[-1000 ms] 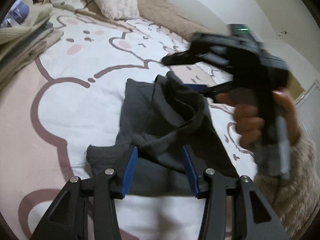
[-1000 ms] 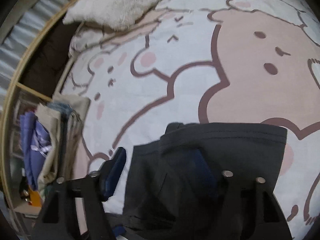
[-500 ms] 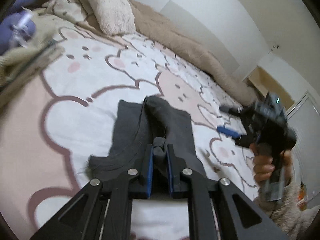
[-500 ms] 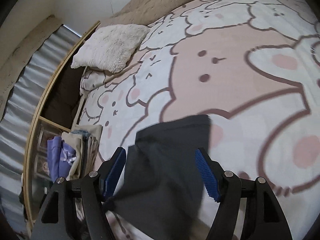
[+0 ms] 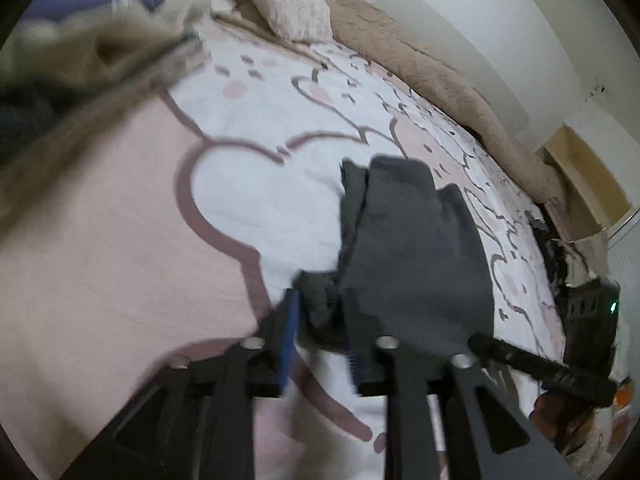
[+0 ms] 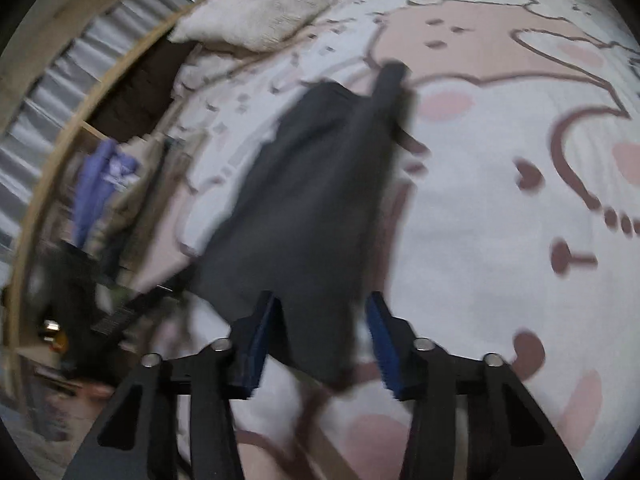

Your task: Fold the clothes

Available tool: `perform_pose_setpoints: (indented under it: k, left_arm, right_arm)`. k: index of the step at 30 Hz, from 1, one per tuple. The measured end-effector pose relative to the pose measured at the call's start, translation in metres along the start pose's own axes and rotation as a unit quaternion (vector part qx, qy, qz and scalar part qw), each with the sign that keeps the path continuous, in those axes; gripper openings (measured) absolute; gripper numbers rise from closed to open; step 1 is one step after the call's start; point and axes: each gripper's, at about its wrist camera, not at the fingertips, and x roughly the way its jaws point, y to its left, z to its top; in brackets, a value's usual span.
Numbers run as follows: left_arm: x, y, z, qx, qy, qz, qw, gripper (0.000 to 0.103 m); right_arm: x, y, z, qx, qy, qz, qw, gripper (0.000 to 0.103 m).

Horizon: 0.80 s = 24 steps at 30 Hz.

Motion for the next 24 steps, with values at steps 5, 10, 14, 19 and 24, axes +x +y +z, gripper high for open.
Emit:
perform_pose_setpoints:
  k: [5,10,14,19,24]
  left_arm:
    - [-0.013,-0.018,0.034,0.057,-0.01,-0.018,0.9982,0.043]
    - [0.035,-0.05,0.074,0.122,0.04,-0.045,0.9908,0.043]
    - [0.088,-0.069,0.092,0.157,0.081,-0.04,0.9834,0.043]
    - [0.135,-0.075,0.094,0.165,0.129,-0.027,0.9775,0.043]
    - [0.144,-0.065,0.097,0.144,0.129,-0.003,0.9812,0.042]
  right_arm:
    - [0.007,0.007,-0.016,-0.062,-0.033,-0.034,0.997,0.04]
    - [0.009,0.01,-0.026,-0.088,-0.066,-0.045,0.993,0.04]
    - [0.009,0.004,-0.024,-0.075,-0.071,-0.024,0.994,0.04]
    - [0.009,-0.003,-0.023,-0.059,-0.077,0.002,0.995,0.041]
    - [0.01,-0.011,-0.021,-0.042,-0.083,0.028,0.995,0.041]
